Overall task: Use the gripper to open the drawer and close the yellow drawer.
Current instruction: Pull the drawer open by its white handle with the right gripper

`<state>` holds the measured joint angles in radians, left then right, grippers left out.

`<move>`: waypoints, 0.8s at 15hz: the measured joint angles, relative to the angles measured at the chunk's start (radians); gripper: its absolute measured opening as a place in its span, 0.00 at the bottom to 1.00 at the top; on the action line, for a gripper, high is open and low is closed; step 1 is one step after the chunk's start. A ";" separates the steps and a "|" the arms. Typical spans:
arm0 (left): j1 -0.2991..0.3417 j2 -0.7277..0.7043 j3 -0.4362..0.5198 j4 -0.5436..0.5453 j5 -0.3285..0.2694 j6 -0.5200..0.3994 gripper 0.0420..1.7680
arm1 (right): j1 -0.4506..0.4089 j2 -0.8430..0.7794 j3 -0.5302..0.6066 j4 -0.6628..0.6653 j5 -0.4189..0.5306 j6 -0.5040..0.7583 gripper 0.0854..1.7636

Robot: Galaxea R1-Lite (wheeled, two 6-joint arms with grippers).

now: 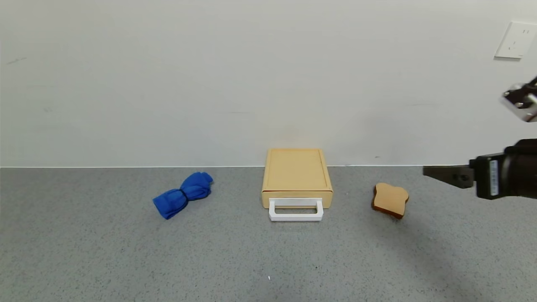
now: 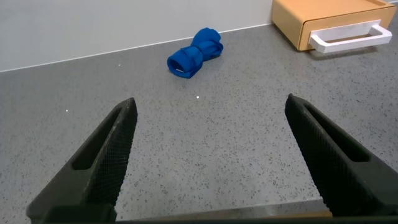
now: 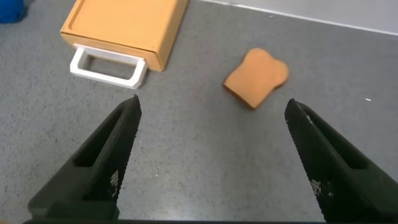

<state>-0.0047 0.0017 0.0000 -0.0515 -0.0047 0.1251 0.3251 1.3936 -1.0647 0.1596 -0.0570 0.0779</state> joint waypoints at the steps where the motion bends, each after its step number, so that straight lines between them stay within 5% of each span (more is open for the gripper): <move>1: 0.000 0.000 0.000 0.000 0.000 0.000 0.97 | 0.034 0.063 -0.033 0.000 -0.012 0.010 0.96; 7: 0.000 0.000 0.000 0.000 0.000 0.000 0.97 | 0.212 0.386 -0.229 0.001 -0.044 0.084 0.96; 12: 0.000 0.000 0.000 0.000 0.000 0.000 0.97 | 0.273 0.564 -0.333 -0.008 -0.039 0.102 0.96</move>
<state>-0.0047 0.0017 0.0000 -0.0519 -0.0047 0.1251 0.5983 1.9574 -1.3979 0.1515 -0.0962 0.1802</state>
